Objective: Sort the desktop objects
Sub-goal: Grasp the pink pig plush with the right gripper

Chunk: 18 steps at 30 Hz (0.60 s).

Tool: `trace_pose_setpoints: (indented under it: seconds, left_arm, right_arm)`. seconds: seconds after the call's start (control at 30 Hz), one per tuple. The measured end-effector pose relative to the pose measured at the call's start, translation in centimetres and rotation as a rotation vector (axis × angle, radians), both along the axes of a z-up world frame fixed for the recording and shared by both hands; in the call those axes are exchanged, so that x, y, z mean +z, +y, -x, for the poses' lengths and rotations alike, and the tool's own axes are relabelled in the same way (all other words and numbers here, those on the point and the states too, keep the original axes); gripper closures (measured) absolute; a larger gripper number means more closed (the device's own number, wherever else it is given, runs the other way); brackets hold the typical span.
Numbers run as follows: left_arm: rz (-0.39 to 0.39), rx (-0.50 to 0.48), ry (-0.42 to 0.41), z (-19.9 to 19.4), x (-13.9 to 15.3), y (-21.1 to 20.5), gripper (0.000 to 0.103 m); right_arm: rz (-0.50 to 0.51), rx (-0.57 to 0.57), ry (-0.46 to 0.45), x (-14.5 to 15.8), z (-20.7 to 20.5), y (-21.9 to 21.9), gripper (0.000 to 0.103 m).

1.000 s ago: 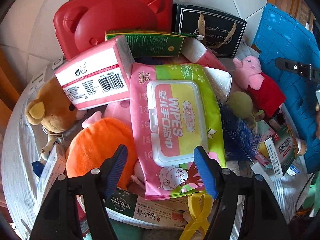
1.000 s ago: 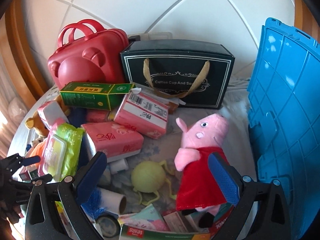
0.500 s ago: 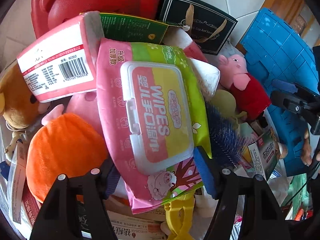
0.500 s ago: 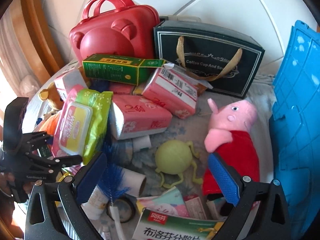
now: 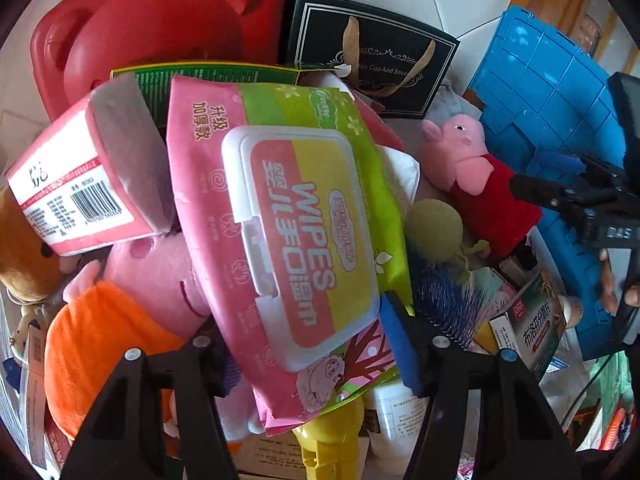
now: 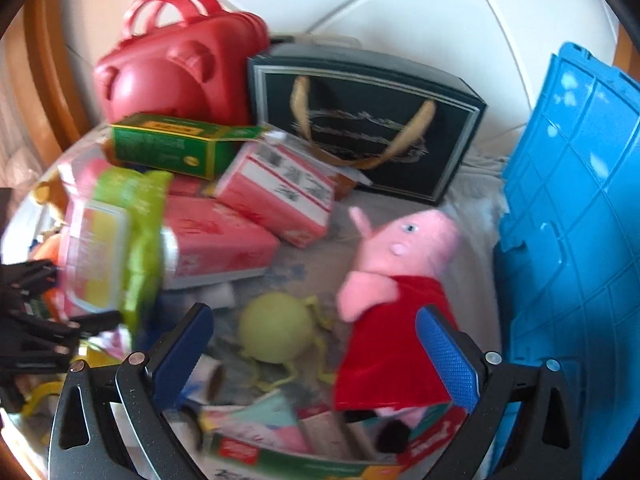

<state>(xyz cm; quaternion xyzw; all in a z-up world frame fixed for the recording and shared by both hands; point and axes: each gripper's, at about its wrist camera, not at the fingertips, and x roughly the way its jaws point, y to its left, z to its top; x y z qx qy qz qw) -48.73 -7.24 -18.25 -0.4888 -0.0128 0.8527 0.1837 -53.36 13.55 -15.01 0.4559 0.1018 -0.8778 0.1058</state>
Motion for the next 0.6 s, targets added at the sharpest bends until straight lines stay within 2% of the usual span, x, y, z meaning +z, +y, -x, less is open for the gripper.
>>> trace_pose_setpoints:
  seconds: [0.2,0.33,0.47,0.53,0.57,0.6]
  left_arm:
    - [0.032,0.004,0.017,0.0,0.3,-0.1,0.050]
    - [0.059,-0.005,0.027,-0.2,0.2,0.3,0.050]
    - [0.090,-0.007,0.037,-0.3,0.3,0.5,0.050]
    - [0.114,-0.012,0.049,-0.5,0.6,0.7,0.051]
    - [0.123,-0.014,0.056,-0.7,0.7,0.8,0.053]
    - [0.126,-0.017,0.062,-0.8,0.8,0.9,0.054]
  right_arm:
    - [-0.088,-0.092,-0.111,-3.7,4.8,3.2,0.000]
    - [-0.169,-0.113,-0.184,-6.2,7.5,3.6,0.000]
    - [-0.187,-0.130,-0.291,-8.7,9.6,3.6,0.000]
    - [-0.176,-0.135,-0.303,-9.4,9.7,3.6,0.007]
    - [-0.159,-0.144,-0.285,-9.2,9.4,3.8,0.023]
    - [-0.163,-0.157,-0.266,-9.0,9.2,4.0,0.029]
